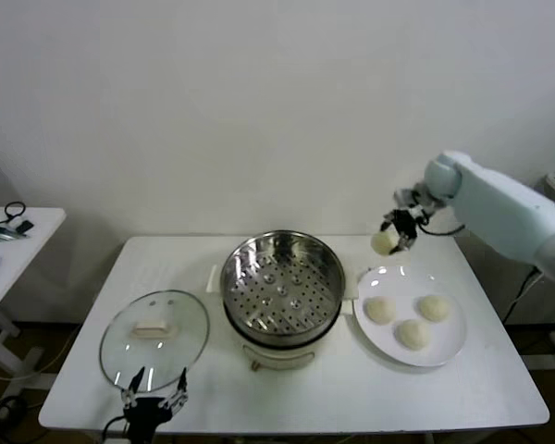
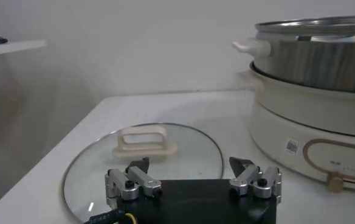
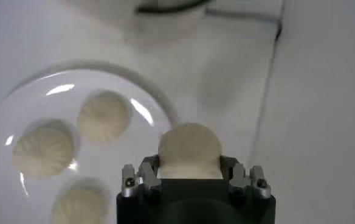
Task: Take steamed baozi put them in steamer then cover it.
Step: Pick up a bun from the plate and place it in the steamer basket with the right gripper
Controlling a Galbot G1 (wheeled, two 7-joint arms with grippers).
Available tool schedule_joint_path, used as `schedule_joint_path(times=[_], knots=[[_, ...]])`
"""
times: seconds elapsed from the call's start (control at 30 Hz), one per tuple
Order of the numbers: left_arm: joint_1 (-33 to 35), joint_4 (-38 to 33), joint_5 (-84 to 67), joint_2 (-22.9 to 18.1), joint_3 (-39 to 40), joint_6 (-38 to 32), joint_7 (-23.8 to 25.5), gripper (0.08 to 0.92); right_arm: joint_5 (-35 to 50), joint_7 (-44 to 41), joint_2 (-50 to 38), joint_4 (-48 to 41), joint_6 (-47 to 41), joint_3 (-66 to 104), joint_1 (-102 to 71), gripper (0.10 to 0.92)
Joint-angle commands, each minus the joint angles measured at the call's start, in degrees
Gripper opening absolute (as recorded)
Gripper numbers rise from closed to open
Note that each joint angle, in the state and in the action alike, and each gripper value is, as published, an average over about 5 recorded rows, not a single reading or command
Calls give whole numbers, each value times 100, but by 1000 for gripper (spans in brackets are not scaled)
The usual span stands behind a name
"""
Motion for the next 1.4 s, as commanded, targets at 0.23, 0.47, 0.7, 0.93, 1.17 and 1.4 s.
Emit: schedule_joint_path(times=[0.23,0.47,0.7,0.93,1.17,1.4], knots=[[6,-53,69,-3,-52,-37,-2,823,-247,529,1485,2670,1898,-1828,1789,653],[42,-82,96,-13,-94,-90,-11,823,-1616,804,2168,1287,2403,-1395,627,653],[104,-62,98,-16,-120,-172,-29,823,-2041,857,2495,297,2655,-1172,88,653],[93,-60,91,-20,-138,-182,-39,823,-2215,882,2596,-111,2781,-1009,-227,653],[58,-37,87,-26,-130,-164,-39,823,-2151,831,2610,-199,2852,-990,-308,653],[24,-13,90,-32,-136,-158,-43,823,-1789,864,2576,-163,2890,-988,-184,663]])
